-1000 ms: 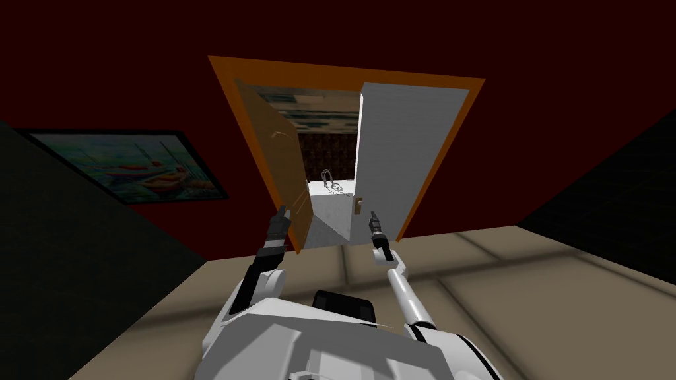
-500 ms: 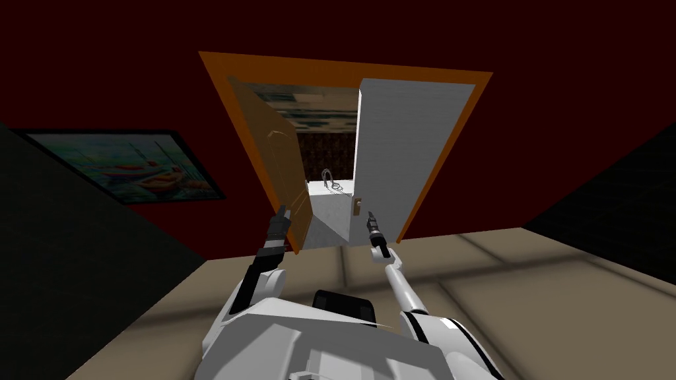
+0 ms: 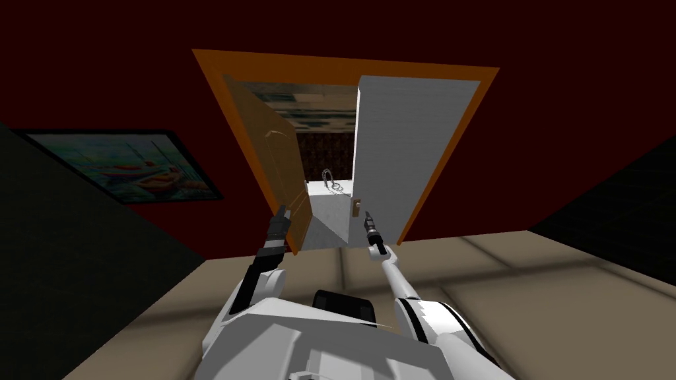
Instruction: Push the door open
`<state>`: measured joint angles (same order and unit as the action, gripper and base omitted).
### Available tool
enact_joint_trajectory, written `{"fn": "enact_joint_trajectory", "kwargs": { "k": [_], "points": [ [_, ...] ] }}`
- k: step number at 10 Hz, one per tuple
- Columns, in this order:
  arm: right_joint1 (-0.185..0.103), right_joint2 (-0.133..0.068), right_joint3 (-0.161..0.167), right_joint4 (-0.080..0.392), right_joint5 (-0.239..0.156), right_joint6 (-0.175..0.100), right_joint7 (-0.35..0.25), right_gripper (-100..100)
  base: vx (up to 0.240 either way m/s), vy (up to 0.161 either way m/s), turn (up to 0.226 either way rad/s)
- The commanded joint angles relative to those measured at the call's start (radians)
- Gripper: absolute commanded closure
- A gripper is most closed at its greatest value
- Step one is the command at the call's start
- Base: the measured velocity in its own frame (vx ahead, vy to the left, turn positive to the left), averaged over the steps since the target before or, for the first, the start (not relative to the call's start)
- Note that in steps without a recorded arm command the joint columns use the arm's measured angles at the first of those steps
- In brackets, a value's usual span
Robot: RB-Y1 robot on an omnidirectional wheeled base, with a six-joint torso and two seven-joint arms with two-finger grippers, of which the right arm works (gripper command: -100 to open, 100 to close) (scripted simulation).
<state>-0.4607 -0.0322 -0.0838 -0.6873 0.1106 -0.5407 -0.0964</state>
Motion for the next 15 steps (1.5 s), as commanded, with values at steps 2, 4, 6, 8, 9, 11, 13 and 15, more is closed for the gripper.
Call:
{"fn": "enact_joint_trajectory", "kwargs": {
  "k": [2, 4, 6, 8, 9, 11, 13, 15],
  "points": [
    [-0.046, 0.004, 0.001, 0.068, 0.006, -0.004, -0.013, -100, 0.048, -0.042, 0.029],
    [-0.086, 0.009, 0.000, 0.142, 0.010, -0.008, -0.022, -100, 0.057, -0.067, 0.030],
    [-0.125, 0.015, 0.000, 0.205, 0.015, -0.012, -0.031, -100, 0.057, -0.074, 0.034],
    [-0.132, 0.014, 0.000, 0.217, 0.016, -0.015, -0.034, -100, 0.052, -0.045, 0.012],
    [-0.133, -0.002, -0.002, 0.218, 0.014, -0.014, -0.035, -100, 0.107, 0.008, 0.023],
    [-0.133, -0.010, -0.004, 0.219, 0.013, -0.014, -0.034, -100, 0.169, 0.028, 0.023],
    [-0.132, -0.014, -0.007, 0.219, 0.011, -0.014, -0.032, -100, 0.189, 0.064, 0.021],
    [-0.131, -0.010, -0.010, 0.220, 0.009, -0.015, -0.031, -100, 0.195, 0.038, 0.025]
  ]
}}
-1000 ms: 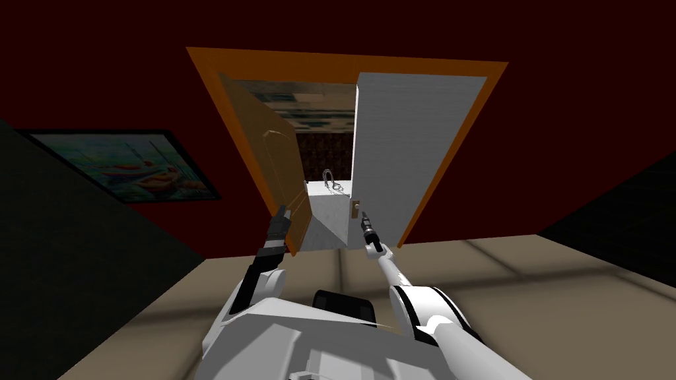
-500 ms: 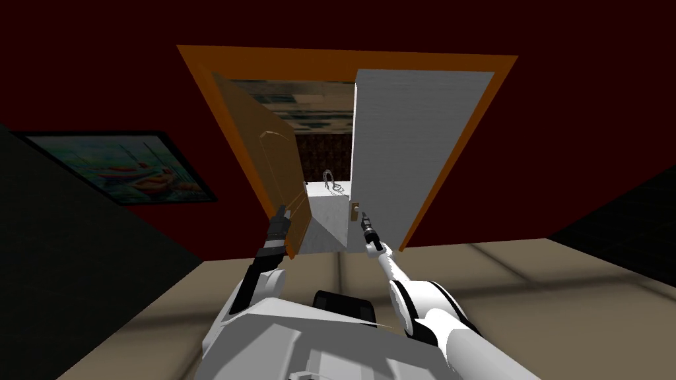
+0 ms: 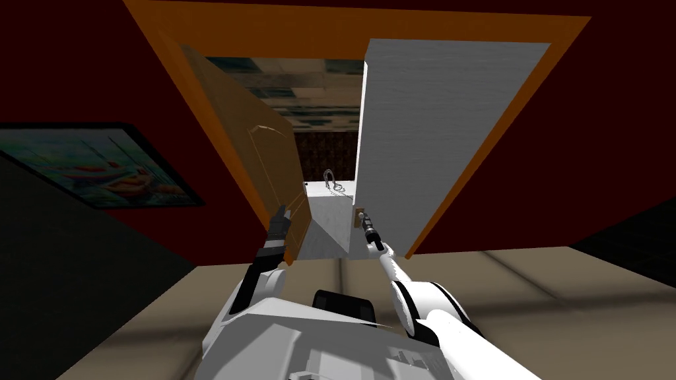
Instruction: Push the door open
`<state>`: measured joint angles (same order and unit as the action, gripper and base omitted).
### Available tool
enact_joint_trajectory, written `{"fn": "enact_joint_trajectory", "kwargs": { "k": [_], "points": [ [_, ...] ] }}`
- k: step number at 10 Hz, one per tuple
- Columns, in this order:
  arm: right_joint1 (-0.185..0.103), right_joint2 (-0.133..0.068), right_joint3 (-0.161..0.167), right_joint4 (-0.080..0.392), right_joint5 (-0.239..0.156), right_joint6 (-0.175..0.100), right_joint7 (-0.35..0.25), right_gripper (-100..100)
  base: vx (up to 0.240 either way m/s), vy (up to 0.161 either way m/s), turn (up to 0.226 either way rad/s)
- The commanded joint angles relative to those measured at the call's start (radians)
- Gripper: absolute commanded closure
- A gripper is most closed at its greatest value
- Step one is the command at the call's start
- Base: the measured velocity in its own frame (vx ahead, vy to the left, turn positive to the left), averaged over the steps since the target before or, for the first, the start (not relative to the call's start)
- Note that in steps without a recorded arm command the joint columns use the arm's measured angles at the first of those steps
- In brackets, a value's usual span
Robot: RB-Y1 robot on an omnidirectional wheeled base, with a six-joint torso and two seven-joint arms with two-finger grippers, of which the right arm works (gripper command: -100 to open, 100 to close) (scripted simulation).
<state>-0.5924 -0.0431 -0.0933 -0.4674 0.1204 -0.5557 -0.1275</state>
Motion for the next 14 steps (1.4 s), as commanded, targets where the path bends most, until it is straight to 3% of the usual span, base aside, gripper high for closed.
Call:
{"fn": "enact_joint_trajectory", "kwargs": {
  "k": [1, 3, 4, 9, 10, 14],
  "points": [
    [0.001, 0.009, -0.003, 0.000, -0.002, 0.000, 0.001, -100, 0.205, 0.025, 0.019],
    [0.005, 0.012, -0.002, -0.009, -0.001, 0.004, 0.000, -100, 0.139, 0.022, 0.017],
    [0.005, 0.012, -0.002, -0.009, -0.001, 0.004, 0.000, 100, -0.008, -0.004, -0.008],
    [0.005, 0.012, -0.002, -0.009, -0.001, 0.004, 0.000, 100, -0.011, -0.002, 0.004],
    [0.005, -0.001, -0.013, -0.010, -0.007, 0.005, 0.006, 100, 0.097, 0.055, -0.026],
    [0.008, -0.015, -0.027, -0.016, -0.014, 0.006, 0.012, 100, 0.134, 0.075, -0.027]
  ]
}}
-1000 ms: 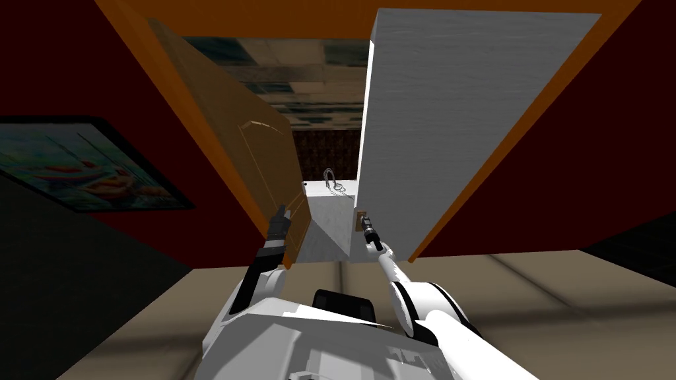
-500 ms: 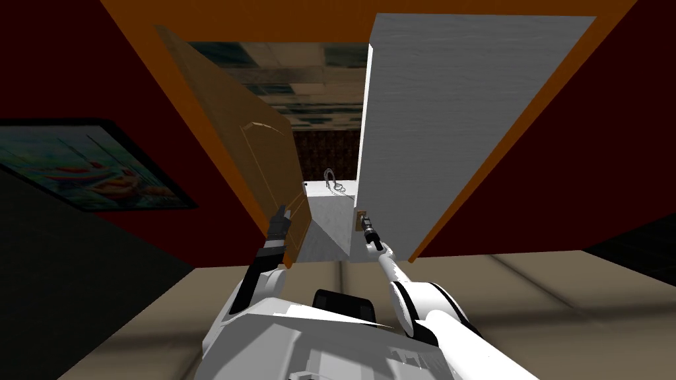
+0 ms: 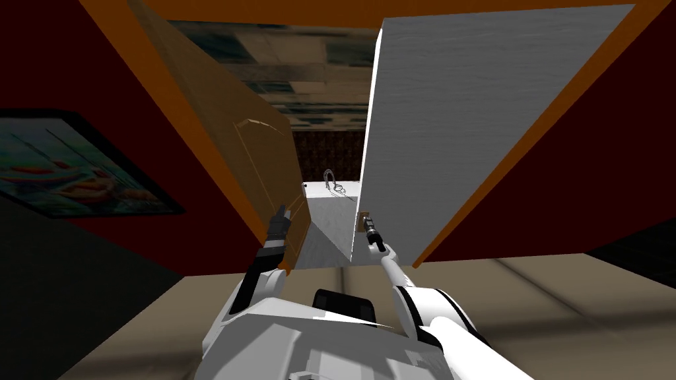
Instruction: Push the door open
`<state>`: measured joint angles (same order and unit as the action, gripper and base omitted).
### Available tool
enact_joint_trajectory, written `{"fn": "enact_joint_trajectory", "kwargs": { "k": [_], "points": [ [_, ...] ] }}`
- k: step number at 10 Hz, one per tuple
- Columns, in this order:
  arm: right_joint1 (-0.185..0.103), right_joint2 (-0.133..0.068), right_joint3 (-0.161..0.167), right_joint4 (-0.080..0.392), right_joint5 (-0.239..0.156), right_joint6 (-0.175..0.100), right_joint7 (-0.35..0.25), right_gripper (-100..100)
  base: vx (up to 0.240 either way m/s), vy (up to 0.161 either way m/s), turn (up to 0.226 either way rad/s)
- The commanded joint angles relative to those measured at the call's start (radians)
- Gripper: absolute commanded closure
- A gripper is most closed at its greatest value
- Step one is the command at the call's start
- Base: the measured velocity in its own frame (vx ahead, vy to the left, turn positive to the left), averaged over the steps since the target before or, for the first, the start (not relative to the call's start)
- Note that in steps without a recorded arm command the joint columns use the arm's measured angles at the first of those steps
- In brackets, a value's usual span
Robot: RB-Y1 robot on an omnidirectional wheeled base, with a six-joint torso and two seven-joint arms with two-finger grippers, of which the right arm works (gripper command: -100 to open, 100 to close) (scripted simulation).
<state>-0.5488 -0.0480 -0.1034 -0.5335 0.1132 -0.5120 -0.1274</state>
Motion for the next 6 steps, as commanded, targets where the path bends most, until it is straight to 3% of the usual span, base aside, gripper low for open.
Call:
{"fn": "enact_joint_trajectory", "kwargs": {
  "k": [1, 4, 6],
  "points": [
    [-0.035, -0.010, -0.017, 0.050, -0.007, -0.037, 0.012, 100, 0.058, 0.012, 0.006],
    [-0.029, -0.031, -0.044, 0.053, -0.021, -0.035, 0.024, 100, 0.144, 0.084, -0.042],
    [-0.025, -0.043, -0.062, 0.051, -0.031, -0.033, 0.031, 100, 0.198, 0.146, -0.070]
  ]
}}
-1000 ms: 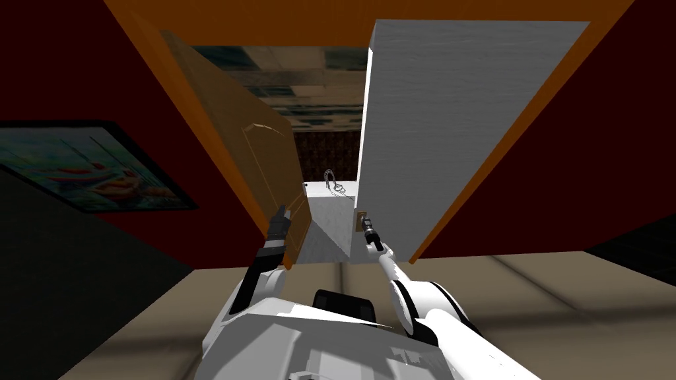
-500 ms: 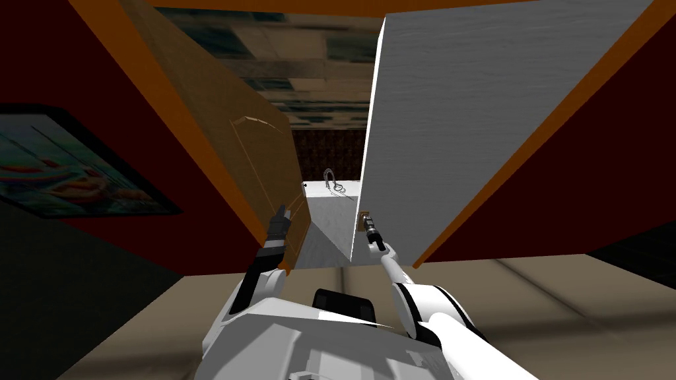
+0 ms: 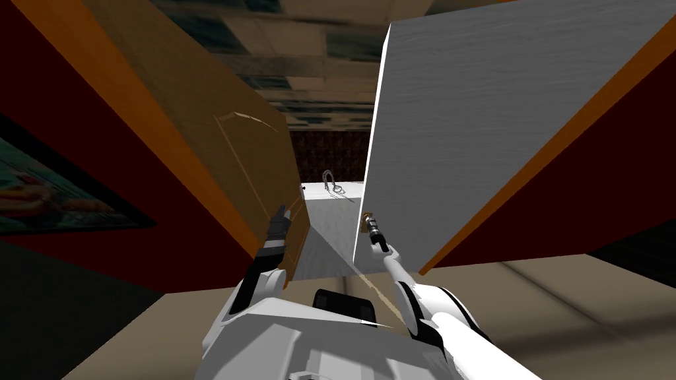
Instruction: Push the door open
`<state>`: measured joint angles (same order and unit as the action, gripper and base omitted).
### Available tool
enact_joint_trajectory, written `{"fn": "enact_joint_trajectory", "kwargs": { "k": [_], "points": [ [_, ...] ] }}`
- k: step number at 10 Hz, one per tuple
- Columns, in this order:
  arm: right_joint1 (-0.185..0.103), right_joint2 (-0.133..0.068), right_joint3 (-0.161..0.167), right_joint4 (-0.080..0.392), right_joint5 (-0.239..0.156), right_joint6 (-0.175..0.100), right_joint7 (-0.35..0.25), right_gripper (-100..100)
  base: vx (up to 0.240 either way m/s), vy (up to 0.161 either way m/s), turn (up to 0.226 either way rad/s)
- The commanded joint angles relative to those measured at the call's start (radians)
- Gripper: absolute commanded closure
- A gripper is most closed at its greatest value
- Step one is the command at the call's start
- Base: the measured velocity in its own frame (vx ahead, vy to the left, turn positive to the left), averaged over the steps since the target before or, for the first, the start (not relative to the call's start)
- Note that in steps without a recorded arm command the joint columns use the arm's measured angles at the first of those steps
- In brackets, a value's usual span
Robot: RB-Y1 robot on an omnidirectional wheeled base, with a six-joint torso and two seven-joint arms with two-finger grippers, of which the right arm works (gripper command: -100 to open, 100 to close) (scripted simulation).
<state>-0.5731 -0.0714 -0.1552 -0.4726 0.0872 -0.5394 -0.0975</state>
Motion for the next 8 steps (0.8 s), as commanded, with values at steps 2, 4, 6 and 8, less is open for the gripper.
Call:
{"fn": "enact_joint_trajectory", "kwargs": {
  "k": [2, 4, 6, 8],
  "points": [
    [0.001, -0.026, -0.020, -0.010, -0.010, -0.005, 0.006, 100, 0.162, 0.078, -0.041],
    [0.006, -0.037, -0.040, -0.012, -0.020, -0.004, 0.014, 100, 0.151, 0.093, -0.052],
    [0.006, -0.037, -0.040, -0.019, -0.020, -0.004, 0.014, 100, 0.064, 0.054, -0.014],
    [0.011, -0.051, -0.065, -0.013, -0.034, -0.001, 0.025, 100, 0.156, 0.114, -0.071]
  ]
}}
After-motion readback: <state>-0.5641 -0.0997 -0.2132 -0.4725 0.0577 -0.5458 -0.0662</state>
